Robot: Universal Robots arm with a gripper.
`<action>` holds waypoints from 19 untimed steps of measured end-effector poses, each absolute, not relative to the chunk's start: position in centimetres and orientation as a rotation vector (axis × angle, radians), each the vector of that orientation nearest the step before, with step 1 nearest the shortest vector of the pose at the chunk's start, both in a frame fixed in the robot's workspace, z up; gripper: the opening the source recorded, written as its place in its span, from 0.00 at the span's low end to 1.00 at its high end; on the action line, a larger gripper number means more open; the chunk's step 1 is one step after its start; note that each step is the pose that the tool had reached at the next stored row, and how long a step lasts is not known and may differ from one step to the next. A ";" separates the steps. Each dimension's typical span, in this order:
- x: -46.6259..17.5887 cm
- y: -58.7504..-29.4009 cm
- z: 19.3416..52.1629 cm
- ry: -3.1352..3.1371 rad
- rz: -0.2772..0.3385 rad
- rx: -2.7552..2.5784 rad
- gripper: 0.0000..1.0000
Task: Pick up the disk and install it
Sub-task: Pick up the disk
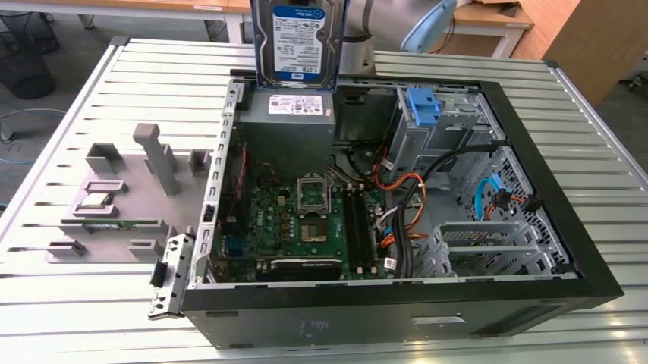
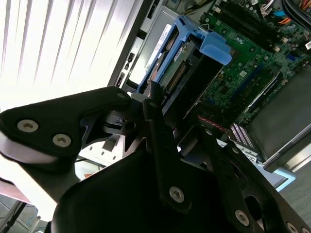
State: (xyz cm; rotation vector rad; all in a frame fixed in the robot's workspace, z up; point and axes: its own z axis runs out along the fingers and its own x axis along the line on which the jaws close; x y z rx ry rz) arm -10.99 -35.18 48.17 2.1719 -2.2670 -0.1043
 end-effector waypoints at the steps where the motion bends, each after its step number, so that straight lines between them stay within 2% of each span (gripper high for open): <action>1: -10.9 -35.2 48.2 -2.267 -0.104 2.172 0.35; 19: -8.9 -35.2 48.2 -2.267 -0.104 2.172 0.35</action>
